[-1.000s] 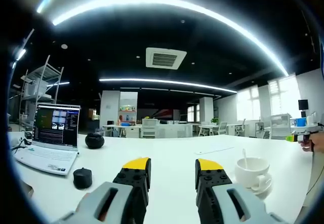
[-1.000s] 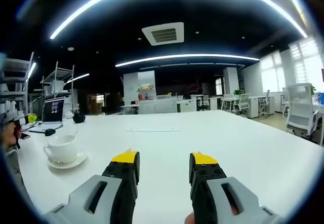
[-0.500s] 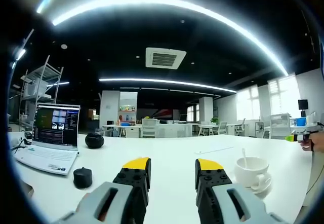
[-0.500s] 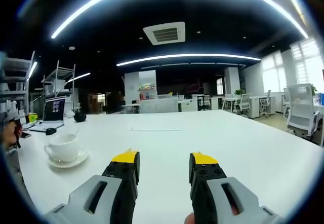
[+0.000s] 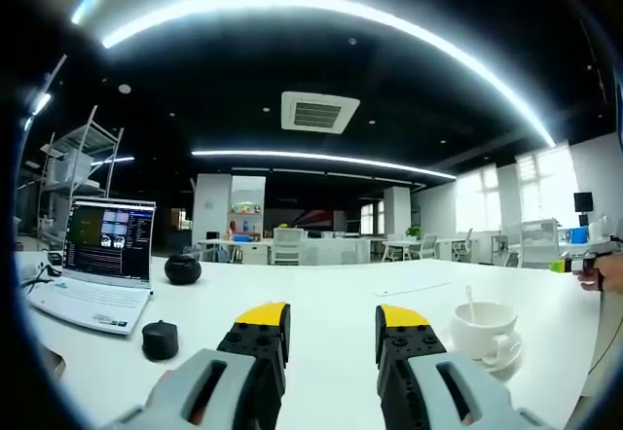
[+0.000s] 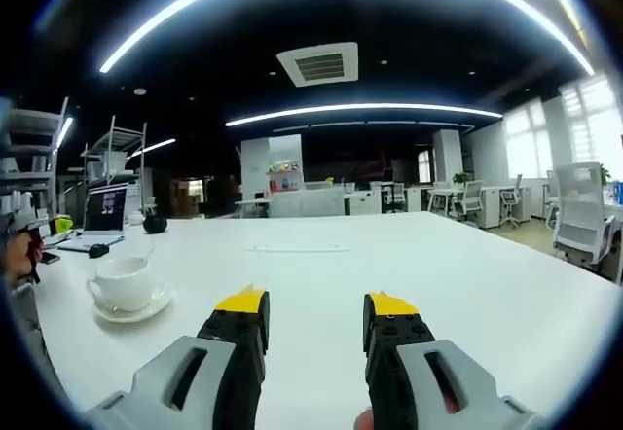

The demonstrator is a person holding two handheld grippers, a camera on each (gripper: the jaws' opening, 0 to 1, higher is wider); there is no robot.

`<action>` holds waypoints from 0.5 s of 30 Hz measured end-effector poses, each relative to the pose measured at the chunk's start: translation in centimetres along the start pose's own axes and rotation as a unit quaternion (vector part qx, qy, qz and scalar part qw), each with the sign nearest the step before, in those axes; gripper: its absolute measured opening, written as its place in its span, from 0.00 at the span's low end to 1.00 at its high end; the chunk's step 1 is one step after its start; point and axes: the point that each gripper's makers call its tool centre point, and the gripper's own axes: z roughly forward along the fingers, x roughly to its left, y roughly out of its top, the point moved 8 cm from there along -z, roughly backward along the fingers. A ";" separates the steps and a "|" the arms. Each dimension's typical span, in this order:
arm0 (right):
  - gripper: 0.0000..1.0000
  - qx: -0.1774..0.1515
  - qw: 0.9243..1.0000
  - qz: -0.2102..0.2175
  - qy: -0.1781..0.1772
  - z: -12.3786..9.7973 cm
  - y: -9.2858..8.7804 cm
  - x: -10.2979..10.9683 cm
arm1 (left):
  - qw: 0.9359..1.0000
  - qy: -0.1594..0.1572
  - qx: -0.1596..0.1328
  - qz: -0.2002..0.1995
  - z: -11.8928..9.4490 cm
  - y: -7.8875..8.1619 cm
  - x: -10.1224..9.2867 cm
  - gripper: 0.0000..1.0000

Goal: Tidy tabletop coffee trays, cups and spoons，present forward

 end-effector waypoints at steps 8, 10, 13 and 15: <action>0.39 0.000 1.000 -0.001 0.000 0.0 0.1 0.1 | 1.000 0.000 -0.001 -0.003 -0.1 0.0 0.0 0.37; 0.39 -0.001 1.000 -0.001 0.000 0.0 0.1 0.1 | 1.000 0.000 -0.001 -0.003 -0.1 0.0 0.1 0.37; 0.39 0.000 1.000 -0.002 0.000 0.0 0.0 0.2 | 1.000 0.001 -0.001 -0.004 -0.2 0.0 0.2 0.37; 0.39 0.000 1.000 -0.001 0.000 0.0 0.0 0.2 | 1.000 0.002 -0.001 -0.003 -0.2 0.0 0.3 0.37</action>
